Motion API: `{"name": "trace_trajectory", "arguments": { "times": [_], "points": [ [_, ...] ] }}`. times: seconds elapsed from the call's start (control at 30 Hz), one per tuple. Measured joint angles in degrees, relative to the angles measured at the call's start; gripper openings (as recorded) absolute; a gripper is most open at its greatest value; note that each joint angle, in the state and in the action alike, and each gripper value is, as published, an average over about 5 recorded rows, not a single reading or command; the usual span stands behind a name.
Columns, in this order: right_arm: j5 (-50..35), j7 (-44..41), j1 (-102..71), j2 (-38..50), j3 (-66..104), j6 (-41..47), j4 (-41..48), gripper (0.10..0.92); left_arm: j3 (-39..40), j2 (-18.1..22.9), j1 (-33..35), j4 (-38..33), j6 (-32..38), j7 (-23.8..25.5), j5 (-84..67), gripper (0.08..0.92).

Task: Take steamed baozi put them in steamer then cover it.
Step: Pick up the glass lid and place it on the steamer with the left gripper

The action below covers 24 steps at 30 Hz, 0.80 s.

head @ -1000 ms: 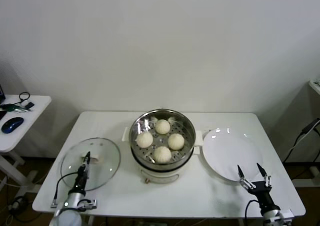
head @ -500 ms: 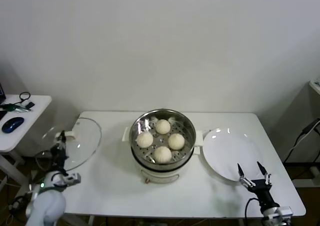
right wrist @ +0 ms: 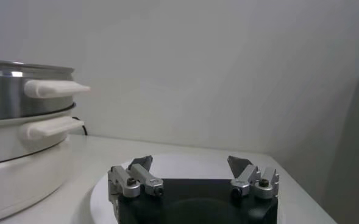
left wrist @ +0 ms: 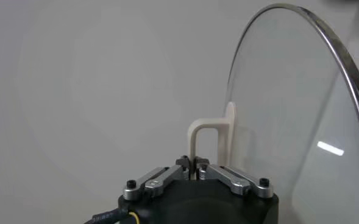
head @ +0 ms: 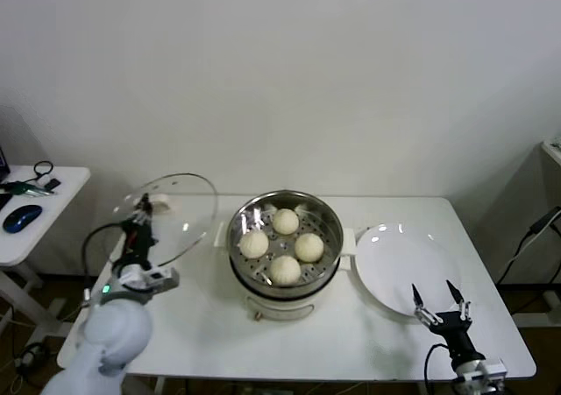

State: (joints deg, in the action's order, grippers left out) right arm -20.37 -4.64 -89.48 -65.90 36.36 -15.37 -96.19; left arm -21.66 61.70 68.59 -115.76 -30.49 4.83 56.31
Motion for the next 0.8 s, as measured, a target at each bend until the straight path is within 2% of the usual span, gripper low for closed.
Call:
{"name": "trace_trajectory", "arguments": {
  "times": [0.4,0.8],
  "points": [
    [0.48,-0.30,1.01,-0.51,0.01,-1.36,2.03,0.823,16.93,9.37,-8.26,-0.49,-7.12,7.68,13.62,0.139],
    [0.54,-0.44,1.02,-0.38,0.19,-2.67,2.93,0.823,26.44,22.04,-9.99,4.46,-8.39,9.53,27.12,0.139]
  ]
}}
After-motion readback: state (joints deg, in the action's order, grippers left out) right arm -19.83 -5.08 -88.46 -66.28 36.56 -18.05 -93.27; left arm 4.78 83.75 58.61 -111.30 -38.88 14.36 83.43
